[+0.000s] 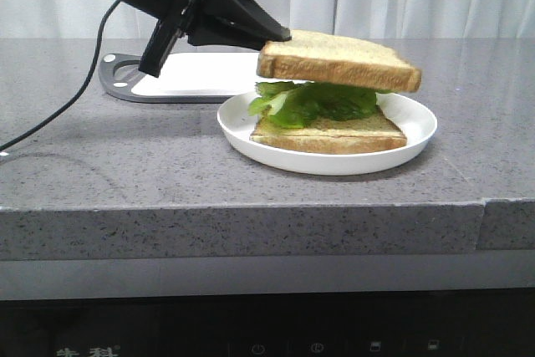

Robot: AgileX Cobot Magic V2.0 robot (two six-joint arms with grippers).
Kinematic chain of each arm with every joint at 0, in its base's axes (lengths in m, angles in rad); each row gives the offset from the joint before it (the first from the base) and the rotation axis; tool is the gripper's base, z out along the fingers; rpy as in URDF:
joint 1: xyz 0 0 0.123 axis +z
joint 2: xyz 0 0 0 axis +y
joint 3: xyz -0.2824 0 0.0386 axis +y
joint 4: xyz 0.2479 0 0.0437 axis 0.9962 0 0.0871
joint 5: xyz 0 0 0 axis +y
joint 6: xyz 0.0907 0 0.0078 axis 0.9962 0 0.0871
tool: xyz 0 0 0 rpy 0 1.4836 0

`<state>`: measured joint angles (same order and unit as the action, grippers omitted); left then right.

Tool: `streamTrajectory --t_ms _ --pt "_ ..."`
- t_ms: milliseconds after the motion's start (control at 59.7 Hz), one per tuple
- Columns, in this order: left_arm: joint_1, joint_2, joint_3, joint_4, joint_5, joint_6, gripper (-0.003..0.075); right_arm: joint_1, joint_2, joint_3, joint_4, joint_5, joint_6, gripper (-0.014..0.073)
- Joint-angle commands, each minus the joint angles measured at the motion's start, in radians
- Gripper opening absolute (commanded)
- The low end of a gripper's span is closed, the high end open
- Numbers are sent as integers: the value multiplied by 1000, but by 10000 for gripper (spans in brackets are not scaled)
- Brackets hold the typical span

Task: Left arm grabs bread, right arm adds lettuce
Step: 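Lower the bread onto the lettuce and open the left gripper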

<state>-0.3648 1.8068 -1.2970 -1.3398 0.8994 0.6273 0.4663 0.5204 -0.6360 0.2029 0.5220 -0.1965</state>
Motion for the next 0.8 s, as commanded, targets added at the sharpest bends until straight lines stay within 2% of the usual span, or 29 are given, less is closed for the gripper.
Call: streamTrajectory --t_ms 0,84,285,352,435,502,552,720,787 --pt "1 -51 -34 -34 27 -13 -8 -7 1 -29 1 -72 0 -60" --pt "1 -51 -34 -23 27 -13 48 -7 1 -29 1 -72 0 -60" --pt "3 -51 -34 -18 25 -13 307 -7 1 -29 1 -72 0 -60" --pt "5 -53 -39 -18 30 -13 344 -7 1 -29 2 -77 0 -60" --pt "10 -70 -41 -18 49 -13 347 -7 1 -29 8 -105 0 -60" --pt "14 -89 -41 -18 59 -13 337 -7 1 -29 11 -140 0 -60" --pt "21 -111 -41 -9 59 -13 293 -7 1 -29 11 -163 0 -60" --pt "48 -197 -41 31 59 55 -25 -8 2 -29 11 -174 0 -60" --pt "58 -236 -41 61 52 61 -21 -14 2 -29 11 -175 2 -60"
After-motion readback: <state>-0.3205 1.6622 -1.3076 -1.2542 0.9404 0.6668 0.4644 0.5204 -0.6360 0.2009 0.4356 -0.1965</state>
